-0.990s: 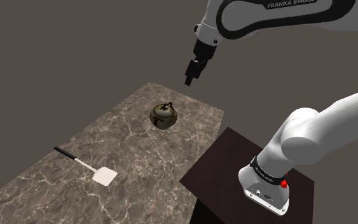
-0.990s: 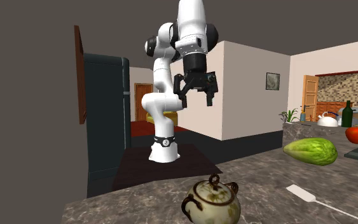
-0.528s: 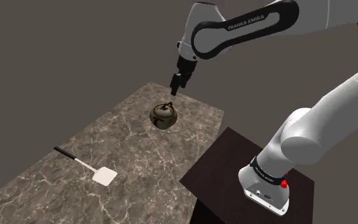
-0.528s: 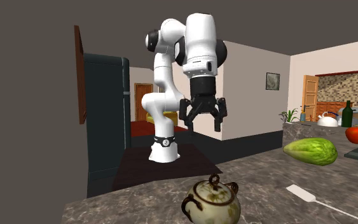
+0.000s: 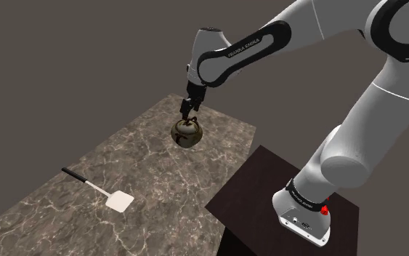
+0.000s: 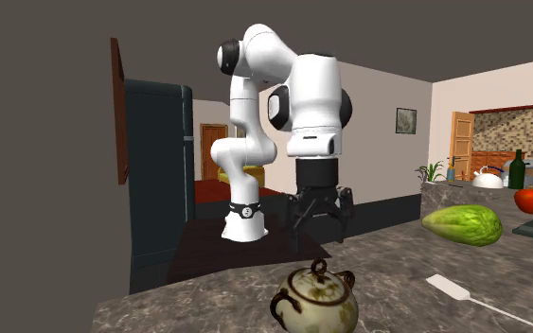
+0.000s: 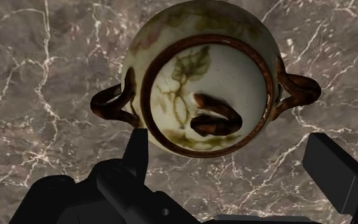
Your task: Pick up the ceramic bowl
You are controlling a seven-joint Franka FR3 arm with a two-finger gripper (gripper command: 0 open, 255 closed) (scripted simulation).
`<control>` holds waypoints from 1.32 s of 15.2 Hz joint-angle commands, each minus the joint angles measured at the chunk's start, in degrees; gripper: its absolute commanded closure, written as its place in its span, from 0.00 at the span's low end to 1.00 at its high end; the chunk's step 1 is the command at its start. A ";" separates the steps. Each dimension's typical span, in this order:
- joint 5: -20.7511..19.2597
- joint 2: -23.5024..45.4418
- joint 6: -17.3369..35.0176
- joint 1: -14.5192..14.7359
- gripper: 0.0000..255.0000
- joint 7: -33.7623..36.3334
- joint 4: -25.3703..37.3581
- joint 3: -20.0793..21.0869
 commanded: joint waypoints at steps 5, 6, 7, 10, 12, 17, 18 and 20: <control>-0.72 3.67 4.54 0.07 0.00 0.45 -0.91 -0.09; -0.90 4.59 5.71 0.10 0.00 0.57 -1.17 -0.12; -0.90 4.59 5.71 0.10 0.00 0.57 -1.18 -0.13; -0.90 4.61 5.70 0.09 1.00 0.55 -1.15 -0.14; -0.90 4.61 5.70 0.10 1.00 0.56 -1.14 -0.13; -0.90 4.62 5.70 0.09 1.00 0.55 -1.14 -0.14; -0.90 4.59 5.71 0.10 1.00 0.57 -1.17 -0.13; -0.67 3.41 4.22 0.07 1.00 0.42 -0.85 -0.08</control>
